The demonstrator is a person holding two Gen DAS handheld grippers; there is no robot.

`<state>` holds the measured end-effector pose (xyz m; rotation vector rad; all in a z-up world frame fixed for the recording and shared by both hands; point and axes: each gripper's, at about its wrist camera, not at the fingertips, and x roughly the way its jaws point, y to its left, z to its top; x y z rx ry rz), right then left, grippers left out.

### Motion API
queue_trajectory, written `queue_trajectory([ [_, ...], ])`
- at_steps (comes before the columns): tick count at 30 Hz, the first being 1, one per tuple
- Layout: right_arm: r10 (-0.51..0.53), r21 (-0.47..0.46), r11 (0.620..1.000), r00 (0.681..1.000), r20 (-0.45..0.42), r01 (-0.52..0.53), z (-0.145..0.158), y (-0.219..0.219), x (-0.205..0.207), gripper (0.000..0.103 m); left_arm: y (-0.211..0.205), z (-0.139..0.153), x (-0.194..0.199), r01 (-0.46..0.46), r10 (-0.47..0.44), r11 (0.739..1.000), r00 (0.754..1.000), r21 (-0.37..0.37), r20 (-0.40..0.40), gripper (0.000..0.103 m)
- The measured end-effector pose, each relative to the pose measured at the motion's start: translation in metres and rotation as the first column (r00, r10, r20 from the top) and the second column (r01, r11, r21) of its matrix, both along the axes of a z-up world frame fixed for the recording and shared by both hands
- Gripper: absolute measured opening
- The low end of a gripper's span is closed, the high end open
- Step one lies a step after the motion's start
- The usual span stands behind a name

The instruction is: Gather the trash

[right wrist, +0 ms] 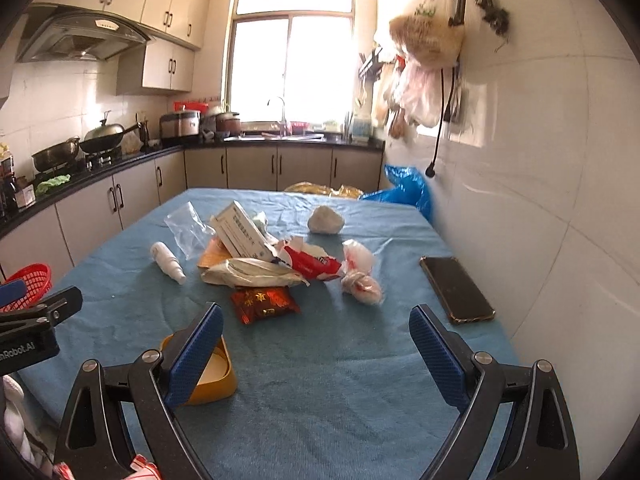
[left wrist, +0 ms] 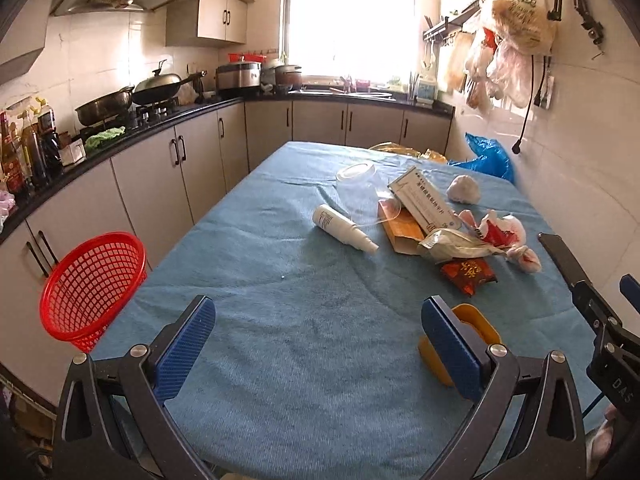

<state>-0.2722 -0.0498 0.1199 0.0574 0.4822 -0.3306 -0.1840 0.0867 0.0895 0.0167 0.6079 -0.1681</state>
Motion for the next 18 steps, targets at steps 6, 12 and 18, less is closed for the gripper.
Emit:
queue_trajectory([
  [6,-0.001,-0.027,1.000,1.000,-0.004,0.001,-0.002,0.010,-0.017,0.097,0.005,0.006,-0.022,0.000,0.000,1.000,0.999,-0.007,0.043,0.103],
  [12,-0.009,-0.025,1.000,1.000,-0.001,0.009,-0.003,0.014,-0.035,0.097,0.009,0.009,-0.040,0.005,-0.004,1.000,0.998,-0.017,0.068,0.103],
  [18,0.003,-0.039,0.999,1.000,0.014,-0.003,-0.001,0.022,-0.053,0.097,0.009,0.011,-0.056,0.013,-0.012,1.000,0.996,-0.016,0.093,0.103],
])
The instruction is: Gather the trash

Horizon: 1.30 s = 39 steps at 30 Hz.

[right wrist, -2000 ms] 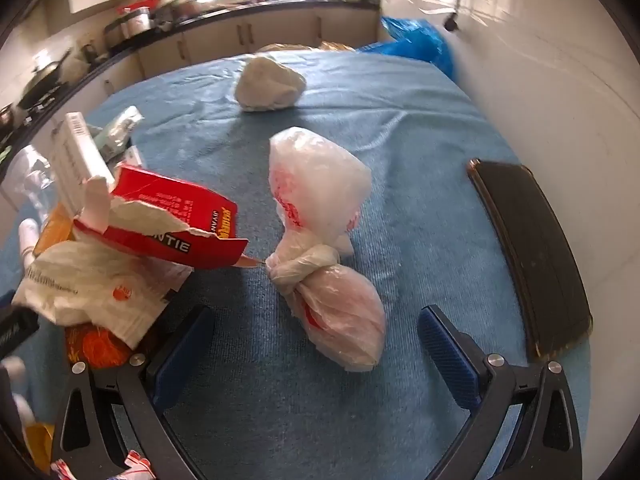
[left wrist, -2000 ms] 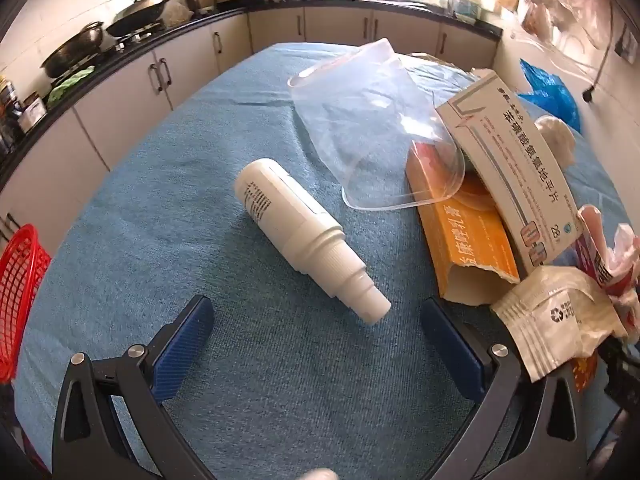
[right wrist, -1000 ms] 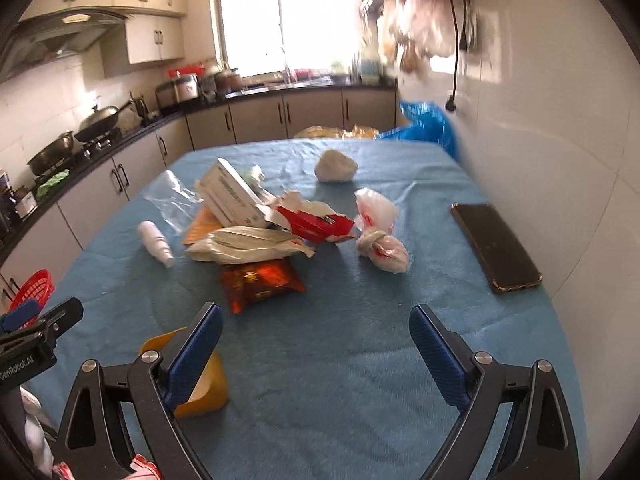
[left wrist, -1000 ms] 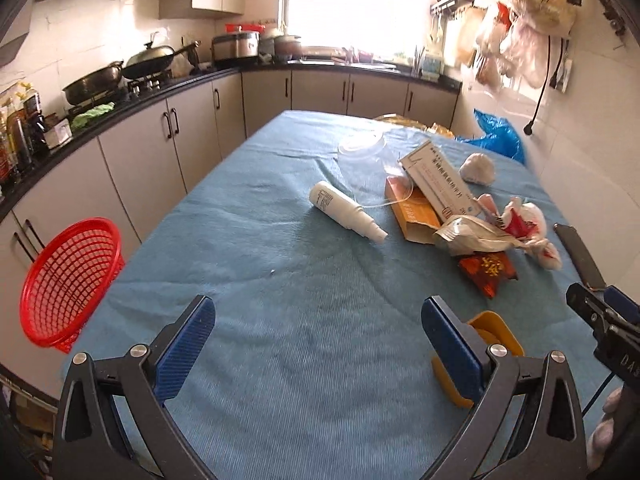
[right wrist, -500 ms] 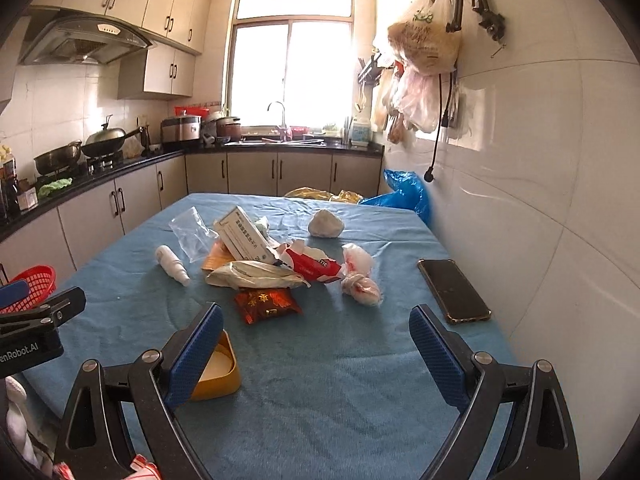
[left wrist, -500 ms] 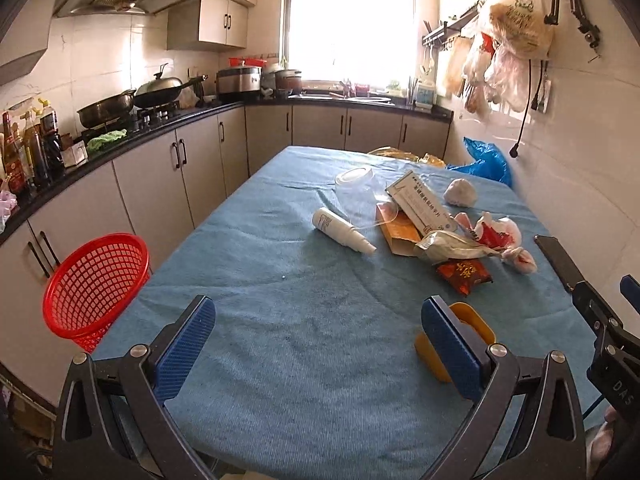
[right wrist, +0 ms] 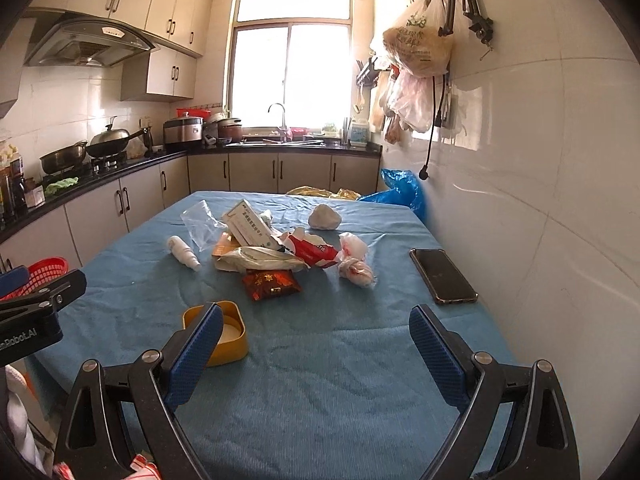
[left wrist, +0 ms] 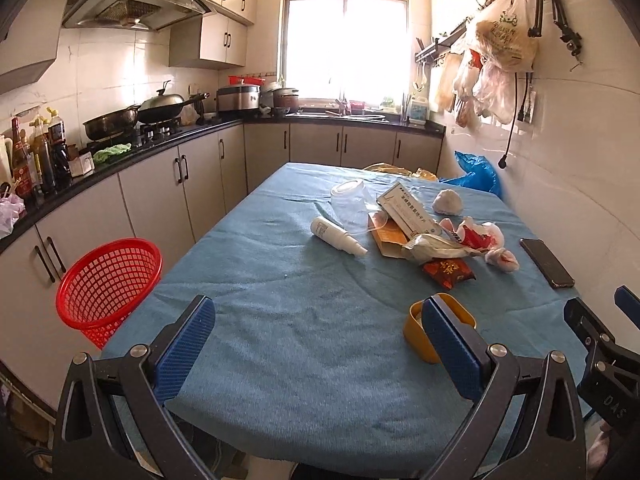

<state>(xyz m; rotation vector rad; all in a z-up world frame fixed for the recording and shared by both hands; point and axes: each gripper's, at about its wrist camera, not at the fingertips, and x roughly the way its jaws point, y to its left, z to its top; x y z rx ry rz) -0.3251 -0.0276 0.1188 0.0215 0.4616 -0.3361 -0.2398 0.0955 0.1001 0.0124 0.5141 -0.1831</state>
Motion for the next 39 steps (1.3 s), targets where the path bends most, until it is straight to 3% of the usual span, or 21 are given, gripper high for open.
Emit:
queue_trajectory([
  [19,0.000,0.002,1.000,0.999,0.037,0.000,0.001,0.009,-0.037,0.097,0.005,0.001,-0.030,0.025,-0.024,1.000,0.999,-0.013,0.039,0.103],
  [25,-0.036,-0.071,0.997,0.996,0.076,0.041,-0.001,0.013,-0.038,0.097,0.011,-0.003,-0.029,0.013,-0.012,1.000,1.000,-0.027,0.022,0.103],
  [34,0.028,0.035,0.999,0.999,-0.015,-0.027,-0.014,-0.008,-0.005,0.097,0.026,-0.014,-0.002,-0.019,0.018,1.000,0.999,-0.014,-0.028,0.103],
  [39,0.133,0.099,0.987,0.989,-0.063,-0.126,-0.022,-0.011,0.026,0.095,0.029,-0.016,0.024,-0.027,0.028,0.999,0.998,0.019,-0.054,0.103],
])
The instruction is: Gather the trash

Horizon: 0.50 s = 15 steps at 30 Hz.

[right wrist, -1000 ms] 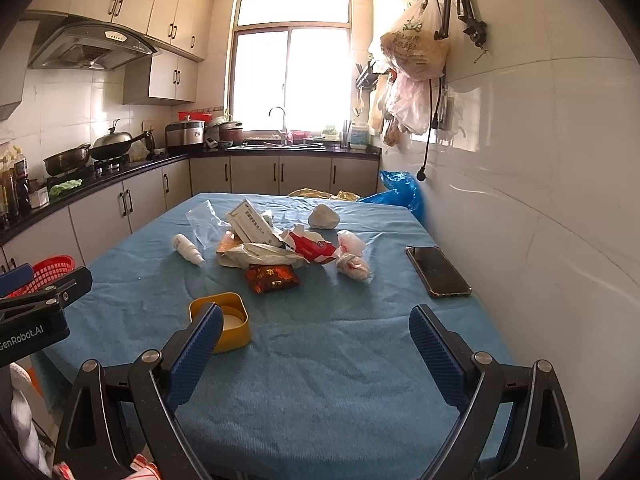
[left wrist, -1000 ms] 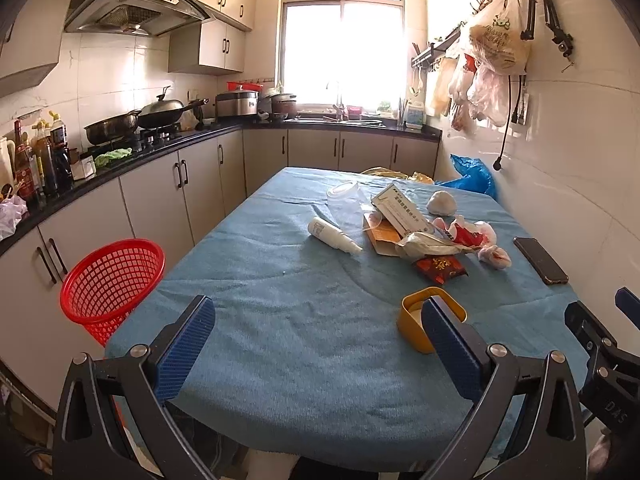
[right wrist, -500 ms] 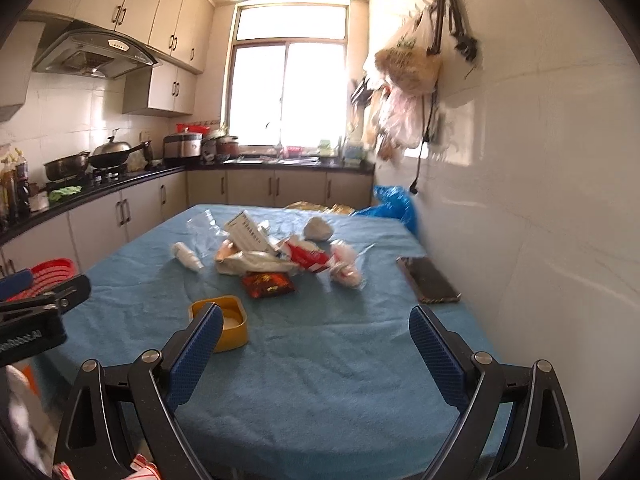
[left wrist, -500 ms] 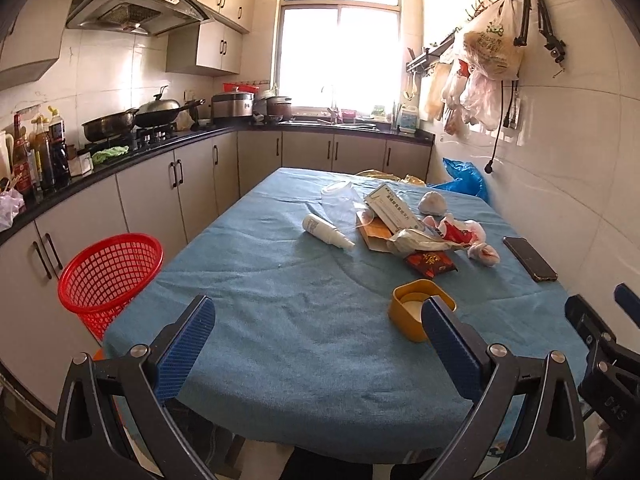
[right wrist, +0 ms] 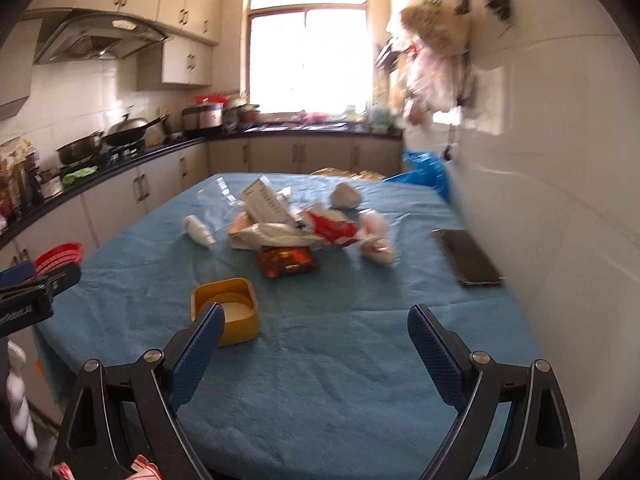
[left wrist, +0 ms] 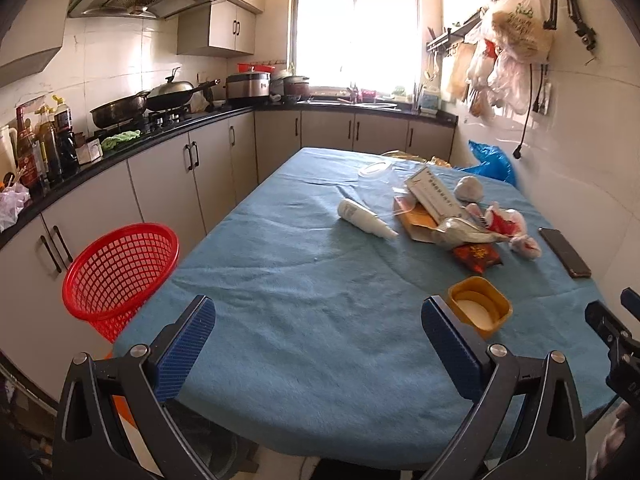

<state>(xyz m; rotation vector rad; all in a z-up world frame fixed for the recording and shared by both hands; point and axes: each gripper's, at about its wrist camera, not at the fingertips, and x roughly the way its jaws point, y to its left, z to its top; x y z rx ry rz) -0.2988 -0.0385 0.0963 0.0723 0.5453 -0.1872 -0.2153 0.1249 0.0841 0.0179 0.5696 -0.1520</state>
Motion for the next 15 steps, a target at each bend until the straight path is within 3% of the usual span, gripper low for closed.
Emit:
queue_trajectory([
  [7,0.157,0.129,0.981,0.980,-0.122,-0.142,-0.036,0.008,0.057,0.095,-0.013,0.001,0.063,0.073,-0.074,0.997,0.995,-0.018,-0.073,0.103],
  [12,0.176,0.125,0.980,0.971,-0.164,-0.156,-0.052,0.013,0.082,0.095,-0.031,-0.012,0.126,0.086,-0.085,0.996,0.984,0.001,-0.157,0.103],
  [15,0.184,0.131,0.978,0.966,-0.180,-0.161,-0.056,0.013,0.097,0.095,-0.038,-0.029,0.169,0.079,-0.084,0.996,0.963,-0.029,-0.257,0.103],
])
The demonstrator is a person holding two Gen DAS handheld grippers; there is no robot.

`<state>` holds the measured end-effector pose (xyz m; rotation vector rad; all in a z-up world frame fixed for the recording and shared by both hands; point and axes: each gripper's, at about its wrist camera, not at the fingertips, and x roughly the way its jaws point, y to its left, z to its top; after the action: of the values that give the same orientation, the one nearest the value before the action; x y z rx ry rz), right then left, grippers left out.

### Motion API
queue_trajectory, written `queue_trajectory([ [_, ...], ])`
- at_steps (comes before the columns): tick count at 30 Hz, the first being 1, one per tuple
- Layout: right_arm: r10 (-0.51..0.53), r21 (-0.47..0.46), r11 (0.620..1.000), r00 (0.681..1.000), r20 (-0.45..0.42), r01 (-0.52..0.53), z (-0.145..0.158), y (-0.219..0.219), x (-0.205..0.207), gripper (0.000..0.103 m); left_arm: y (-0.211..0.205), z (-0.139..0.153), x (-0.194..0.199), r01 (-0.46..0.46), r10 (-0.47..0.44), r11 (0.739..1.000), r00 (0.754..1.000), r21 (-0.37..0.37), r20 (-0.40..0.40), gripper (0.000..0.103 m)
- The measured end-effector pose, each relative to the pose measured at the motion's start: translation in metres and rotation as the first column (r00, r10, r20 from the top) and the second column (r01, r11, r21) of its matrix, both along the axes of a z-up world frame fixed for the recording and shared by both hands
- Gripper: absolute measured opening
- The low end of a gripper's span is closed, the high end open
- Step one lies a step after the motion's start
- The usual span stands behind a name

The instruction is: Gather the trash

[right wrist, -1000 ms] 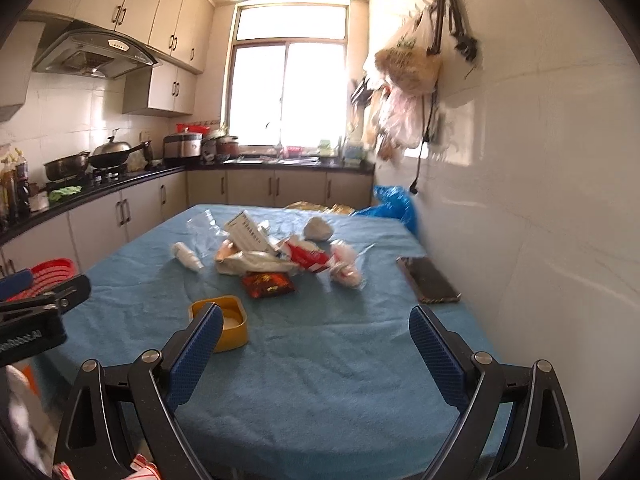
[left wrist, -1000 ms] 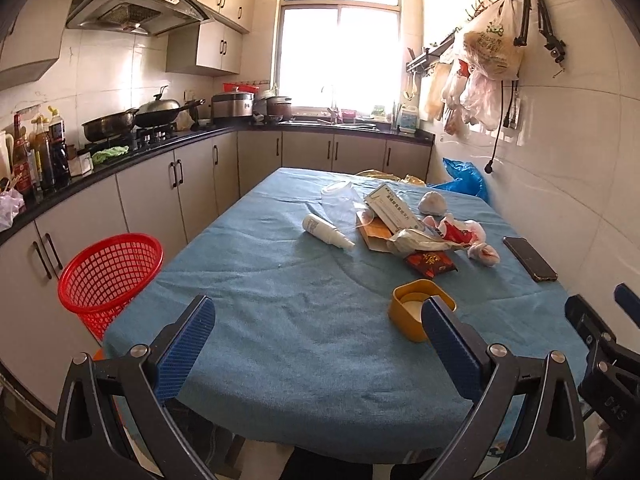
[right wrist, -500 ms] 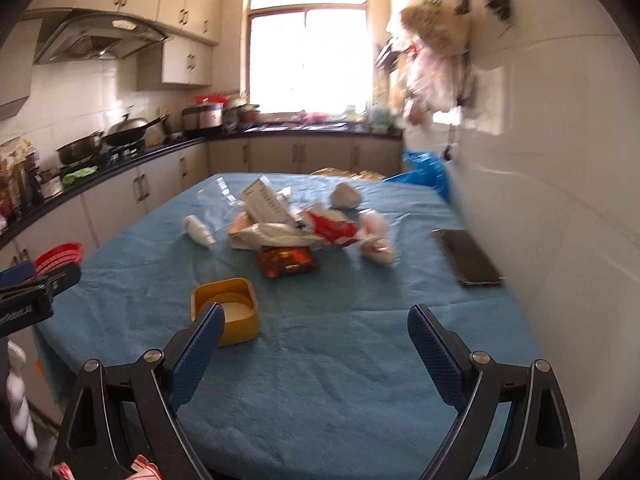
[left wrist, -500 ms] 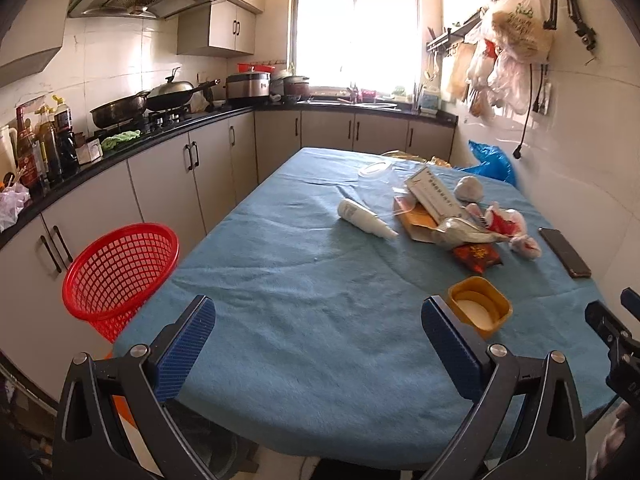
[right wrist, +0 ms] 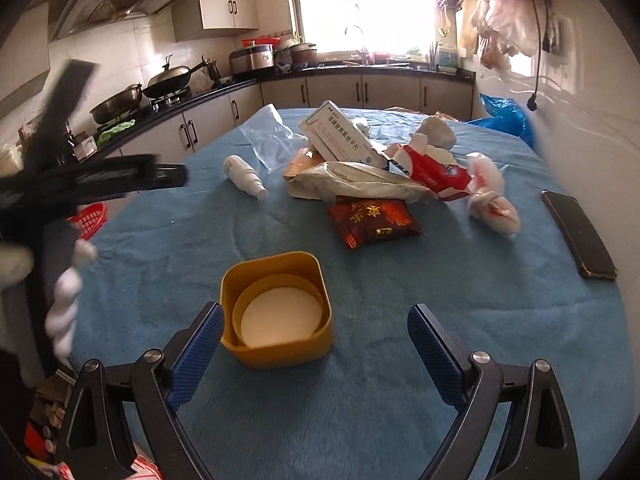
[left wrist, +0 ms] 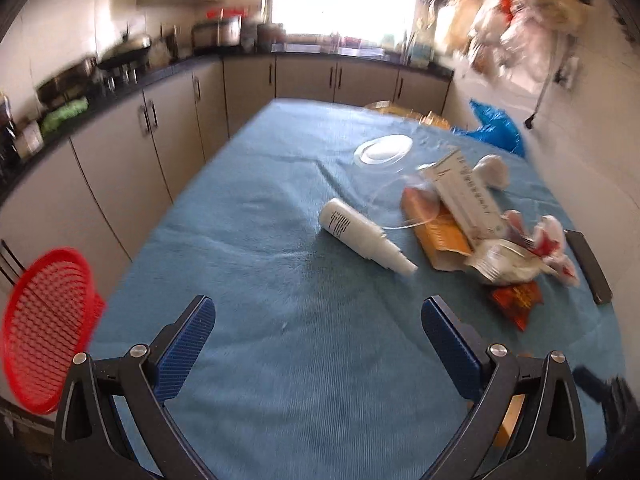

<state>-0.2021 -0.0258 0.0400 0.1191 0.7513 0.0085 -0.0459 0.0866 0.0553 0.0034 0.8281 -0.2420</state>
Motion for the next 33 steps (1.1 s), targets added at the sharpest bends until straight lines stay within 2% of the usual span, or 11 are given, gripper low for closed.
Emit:
queue_trajectory([
  [2,0.007,0.009,1.000,1.000,-0.014,-0.007,-0.002,0.000,0.007,0.095,-0.004,-0.010,0.024,-0.004,0.002,0.999,0.998,-0.039,-0.066,0.103],
  [5,0.027,0.055,0.998,0.998,-0.049,-0.025,-0.004,-0.002,0.016,0.095,-0.009,-0.022,0.055,-0.029,0.015,0.995,0.990,-0.096,-0.140,0.092],
  [9,0.031,0.079,0.997,0.997,-0.072,-0.025,-0.004,-0.004,0.023,0.095,-0.021,-0.036,0.088,-0.049,0.025,0.991,0.981,-0.123,-0.191,0.090],
  [15,0.045,0.061,0.997,0.995,-0.085,-0.039,-0.004,0.003,0.028,0.094,-0.041,-0.038,0.100,-0.040,0.024,0.995,0.984,-0.088,-0.178,0.087],
  [16,0.052,0.063,0.997,0.995,-0.086,-0.047,-0.005,0.004,0.029,0.093,-0.043,-0.038,0.100,-0.033,0.021,0.997,0.985,-0.069,-0.170,0.082],
  [17,0.065,0.075,0.995,0.995,-0.080,-0.059,-0.004,0.005,0.029,0.087,-0.045,-0.037,0.097,-0.021,0.014,0.999,0.988,-0.046,-0.156,0.070],
  [18,0.077,0.086,0.994,0.994,-0.075,-0.071,-0.004,0.006,0.028,0.079,-0.048,-0.036,0.094,0.010,-0.018,0.998,0.989,-0.059,-0.146,0.053],
  [20,0.104,0.107,0.990,0.992,-0.069,-0.097,-0.002,0.007,0.026,0.068,-0.047,-0.034,0.091,0.034,-0.052,0.993,0.984,-0.109,-0.171,0.031],
  [21,0.100,0.088,0.992,0.993,-0.068,-0.093,-0.001,0.010,0.024,0.068,-0.047,-0.033,0.089,0.026,-0.046,0.994,0.982,-0.109,-0.185,0.030],
  [25,0.102,0.062,0.993,0.993,-0.055,-0.098,0.000,0.015,0.018,0.067,-0.043,-0.031,0.074,0.038,-0.052,0.996,0.986,-0.084,-0.162,0.030],
  [33,0.100,0.096,0.991,0.995,-0.031,-0.096,0.007,0.014,0.004,0.067,-0.011,-0.011,0.030,0.038,-0.060,0.987,0.989,-0.155,-0.138,0.030],
])
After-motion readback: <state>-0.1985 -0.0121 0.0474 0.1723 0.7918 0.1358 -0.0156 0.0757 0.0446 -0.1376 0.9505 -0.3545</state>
